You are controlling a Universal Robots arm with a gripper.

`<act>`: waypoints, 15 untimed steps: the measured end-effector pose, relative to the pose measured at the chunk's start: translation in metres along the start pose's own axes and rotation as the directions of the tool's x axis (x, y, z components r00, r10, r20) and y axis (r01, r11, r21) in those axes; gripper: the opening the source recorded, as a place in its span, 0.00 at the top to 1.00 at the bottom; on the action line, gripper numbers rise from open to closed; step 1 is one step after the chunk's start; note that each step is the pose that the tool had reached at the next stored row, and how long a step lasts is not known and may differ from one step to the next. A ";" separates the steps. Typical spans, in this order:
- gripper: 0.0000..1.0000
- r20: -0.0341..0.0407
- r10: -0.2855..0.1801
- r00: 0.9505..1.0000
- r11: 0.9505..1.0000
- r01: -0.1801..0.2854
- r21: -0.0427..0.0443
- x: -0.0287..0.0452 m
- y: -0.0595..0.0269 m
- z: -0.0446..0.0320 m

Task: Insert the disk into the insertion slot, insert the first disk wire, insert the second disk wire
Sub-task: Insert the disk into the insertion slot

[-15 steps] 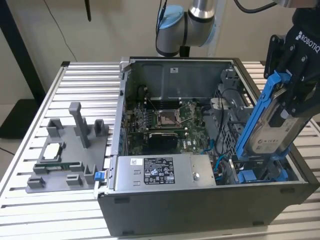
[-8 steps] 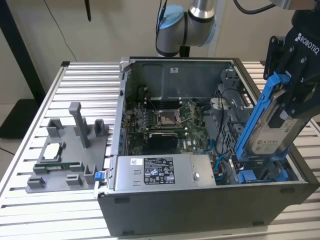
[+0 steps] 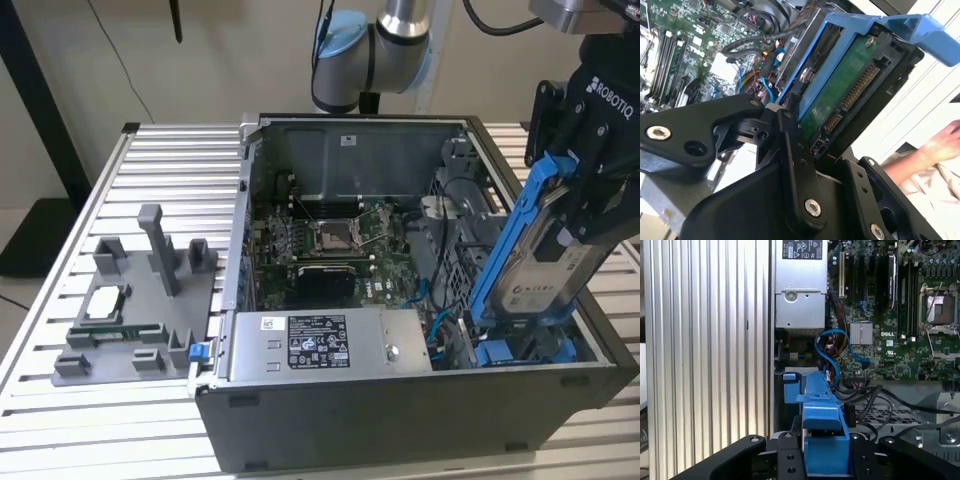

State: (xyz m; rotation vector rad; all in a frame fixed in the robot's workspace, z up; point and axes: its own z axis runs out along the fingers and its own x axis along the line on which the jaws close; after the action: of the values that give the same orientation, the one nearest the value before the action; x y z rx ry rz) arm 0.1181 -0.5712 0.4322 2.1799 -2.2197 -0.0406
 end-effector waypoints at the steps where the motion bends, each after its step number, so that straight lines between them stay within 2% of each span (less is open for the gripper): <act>1: 1.00 0.000 0.000 1.000 1.000 0.000 0.000 0.0002 -0.0003 0.0009; 7: 1.00 0.000 0.000 1.000 1.000 0.000 0.000 0.0010 -0.0020 0.0056; 15: 1.00 0.000 0.000 1.000 1.000 0.000 0.000 0.0010 -0.0021 0.0065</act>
State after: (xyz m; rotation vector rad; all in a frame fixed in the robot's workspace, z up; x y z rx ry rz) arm 0.1199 -0.5722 0.4255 2.1802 -2.2196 -0.0409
